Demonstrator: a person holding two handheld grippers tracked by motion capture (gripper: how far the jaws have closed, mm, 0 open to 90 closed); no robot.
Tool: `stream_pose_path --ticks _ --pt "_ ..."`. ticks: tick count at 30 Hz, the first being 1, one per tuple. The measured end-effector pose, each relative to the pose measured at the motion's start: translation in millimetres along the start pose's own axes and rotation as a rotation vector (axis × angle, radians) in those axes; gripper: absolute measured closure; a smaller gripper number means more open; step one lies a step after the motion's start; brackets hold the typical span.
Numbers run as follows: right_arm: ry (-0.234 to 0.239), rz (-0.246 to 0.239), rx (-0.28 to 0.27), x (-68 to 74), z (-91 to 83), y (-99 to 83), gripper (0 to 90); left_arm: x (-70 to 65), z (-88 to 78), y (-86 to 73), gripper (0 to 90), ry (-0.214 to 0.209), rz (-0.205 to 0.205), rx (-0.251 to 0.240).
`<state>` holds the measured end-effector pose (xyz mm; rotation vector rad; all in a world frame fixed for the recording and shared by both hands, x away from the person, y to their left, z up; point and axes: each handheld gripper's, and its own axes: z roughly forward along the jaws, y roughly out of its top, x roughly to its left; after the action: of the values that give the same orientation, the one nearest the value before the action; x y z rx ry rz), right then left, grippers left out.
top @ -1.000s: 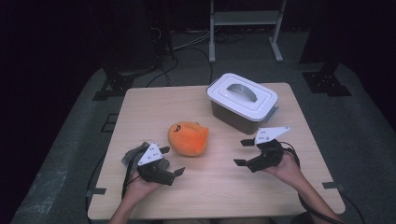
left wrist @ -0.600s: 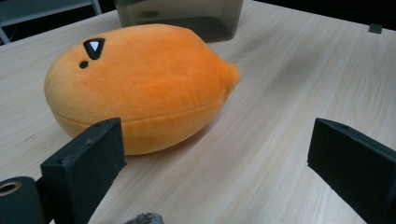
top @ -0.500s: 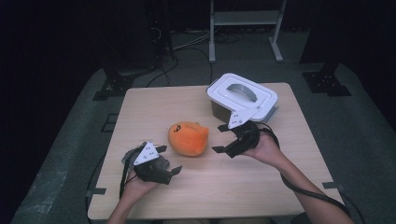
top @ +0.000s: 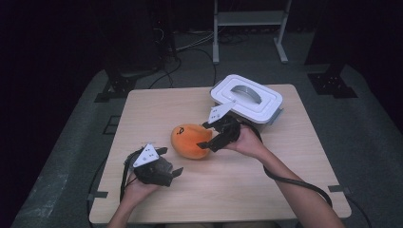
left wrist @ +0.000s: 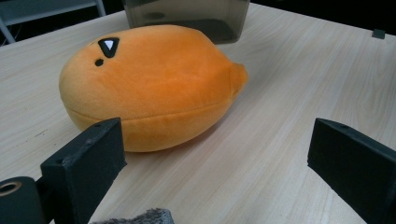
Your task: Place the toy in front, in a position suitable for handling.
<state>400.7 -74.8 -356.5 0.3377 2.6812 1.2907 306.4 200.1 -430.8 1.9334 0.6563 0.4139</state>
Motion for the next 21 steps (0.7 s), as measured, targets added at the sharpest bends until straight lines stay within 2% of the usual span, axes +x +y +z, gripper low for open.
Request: stream_pose_path --ticks 6,7,13,21 --pt "0.001 0.005 0.013 -7.8 13.4 0.2 20.8 0.5 -0.2 -0.3 3.4 0.000 -0.003 0.002" --pt "0.000 0.022 0.021 -10.5 19.6 -0.2 20.9 0.6 -0.2 -0.4 3.5 0.001 0.000 0.003" --pt "-0.007 0.036 0.035 -16.5 32.8 -3.3 22.7 1.5 -0.7 -0.8 3.4 0.002 -0.006 0.002" --pt "-0.016 0.061 0.037 -21.9 43.7 -8.2 27.4 1.8 -1.2 -0.9 3.4 0.003 -0.008 0.001"
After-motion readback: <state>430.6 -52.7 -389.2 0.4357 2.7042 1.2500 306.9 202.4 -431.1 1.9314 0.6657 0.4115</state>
